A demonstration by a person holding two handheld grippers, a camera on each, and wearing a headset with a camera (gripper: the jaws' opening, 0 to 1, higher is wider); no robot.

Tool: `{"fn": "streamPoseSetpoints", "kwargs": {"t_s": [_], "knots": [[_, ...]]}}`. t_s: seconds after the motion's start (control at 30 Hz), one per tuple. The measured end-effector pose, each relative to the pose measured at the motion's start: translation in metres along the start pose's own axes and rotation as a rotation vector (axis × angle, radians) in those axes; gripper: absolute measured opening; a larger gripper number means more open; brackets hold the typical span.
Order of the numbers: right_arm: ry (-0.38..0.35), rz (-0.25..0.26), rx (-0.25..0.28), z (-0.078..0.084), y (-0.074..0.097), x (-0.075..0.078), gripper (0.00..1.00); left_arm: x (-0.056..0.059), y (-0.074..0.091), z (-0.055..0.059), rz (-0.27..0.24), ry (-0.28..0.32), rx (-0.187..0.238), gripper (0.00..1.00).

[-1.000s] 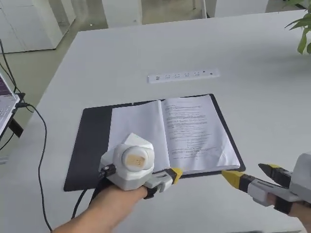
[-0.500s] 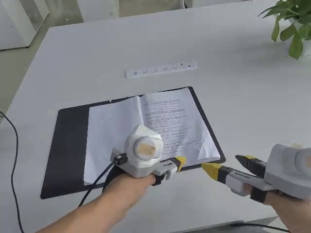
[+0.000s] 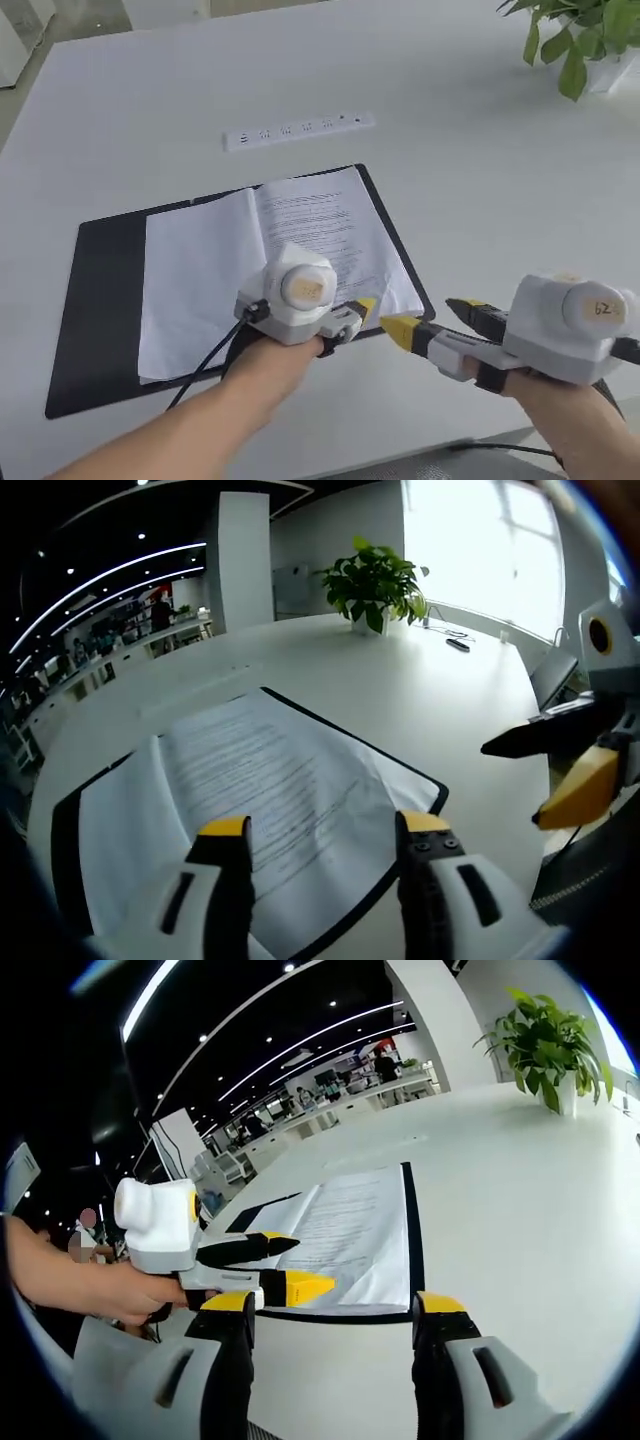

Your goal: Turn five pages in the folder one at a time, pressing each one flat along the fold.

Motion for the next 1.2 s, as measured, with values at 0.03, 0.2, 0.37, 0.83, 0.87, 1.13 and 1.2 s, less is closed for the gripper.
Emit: {"fn": "streamPoseSetpoints", "kwargs": {"t_s": [0.03,0.2,0.37,0.83,0.87,1.13,1.2], "knots": [[-0.003,0.001,-0.001,0.000,-0.001,0.001,0.63,0.000,-0.002,0.000,-0.002,0.002,0.007,0.56],[-0.010,0.003,0.005,-0.002,-0.003,0.003,0.62,0.002,-0.010,0.003,-0.016,0.012,0.002,0.53],[-0.016,0.001,0.002,-0.001,-0.006,0.005,0.61,0.002,-0.015,0.015,-0.029,0.013,-0.035,0.50],[-0.032,-0.006,-0.001,0.001,-0.011,0.006,0.61,0.006,-0.016,0.020,-0.031,-0.015,0.051,0.39],[-0.034,-0.005,-0.003,0.002,-0.011,0.006,0.61,0.007,-0.016,0.020,-0.027,-0.014,0.053,0.38],[-0.037,-0.010,-0.010,0.004,-0.014,0.005,0.61,0.006,-0.016,0.021,-0.022,-0.008,0.063,0.33],[-0.039,-0.011,-0.012,0.004,-0.015,0.006,0.61,0.007,-0.016,0.020,-0.020,-0.008,0.065,0.31]]}}
Point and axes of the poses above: the centre of the closed fingertips' face, and the gripper's own axes: y roughly backward along the fingers, x roughly to its right, z roughly out of its underside, the point moved 3 cm from there along y, roughly backward along the fingers, and after that the axes turned 10 degrees about -y, right-handed, at the moved point
